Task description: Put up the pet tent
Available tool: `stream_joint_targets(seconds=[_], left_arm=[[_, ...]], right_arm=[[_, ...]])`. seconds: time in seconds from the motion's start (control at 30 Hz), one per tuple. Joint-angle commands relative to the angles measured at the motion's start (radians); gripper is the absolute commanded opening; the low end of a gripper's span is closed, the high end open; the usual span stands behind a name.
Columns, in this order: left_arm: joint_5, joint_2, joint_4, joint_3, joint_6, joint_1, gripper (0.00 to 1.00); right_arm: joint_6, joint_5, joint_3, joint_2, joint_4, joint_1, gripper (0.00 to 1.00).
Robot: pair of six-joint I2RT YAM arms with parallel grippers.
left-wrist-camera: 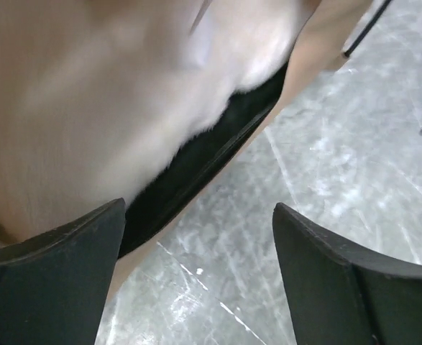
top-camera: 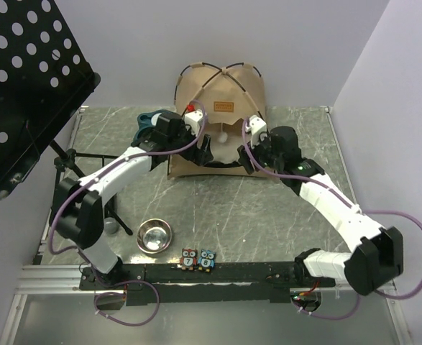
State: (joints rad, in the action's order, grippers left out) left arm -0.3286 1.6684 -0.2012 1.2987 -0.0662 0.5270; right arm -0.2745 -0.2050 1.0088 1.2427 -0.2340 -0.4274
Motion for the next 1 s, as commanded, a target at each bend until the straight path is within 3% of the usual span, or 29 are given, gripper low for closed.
stream_joint_targets(seconds=[0.0, 0.17, 0.23, 0.33, 0.47, 0.53, 0.63, 0.77, 0.97], left_arm=[[-0.050, -0.090, -0.012, 0.031, 0.090, 0.001, 0.88], [0.069, -0.044, -0.035, 0.083, 0.167, 0.008, 0.86], [0.079, -0.001, -0.049, 0.112, 0.187, 0.010, 0.84], [-0.022, 0.034, -0.089, 0.149, 0.204, 0.010, 0.80], [-0.173, -0.093, 0.032, 0.035, 0.123, 0.010, 0.85], [-0.193, -0.151, 0.004, 0.039, 0.074, 0.007, 0.86], [-0.141, -0.258, -0.032, 0.031, 0.006, -0.011, 0.88], [-0.006, -0.404, -0.001, -0.067, 0.014, -0.085, 0.96], [0.008, -0.302, -0.144, 0.005, -0.004, -0.209, 0.95]], right_arm=[[0.003, -0.117, 0.036, -0.094, -0.082, -0.004, 0.73], [0.026, -0.131, 0.039, -0.152, -0.099, 0.001, 0.88], [0.026, -0.140, 0.037, -0.163, -0.108, 0.006, 0.90], [0.028, -0.165, 0.042, -0.169, -0.140, 0.016, 0.90], [-0.012, -0.157, 0.069, -0.186, -0.185, 0.059, 0.91], [-0.032, -0.134, 0.097, -0.180, -0.173, 0.102, 0.90], [-0.029, -0.148, 0.163, -0.144, -0.154, 0.193, 0.89], [-0.020, -0.152, 0.224, -0.088, -0.145, 0.210, 0.89], [0.037, -0.137, 0.330, 0.093, -0.140, 0.210, 0.91]])
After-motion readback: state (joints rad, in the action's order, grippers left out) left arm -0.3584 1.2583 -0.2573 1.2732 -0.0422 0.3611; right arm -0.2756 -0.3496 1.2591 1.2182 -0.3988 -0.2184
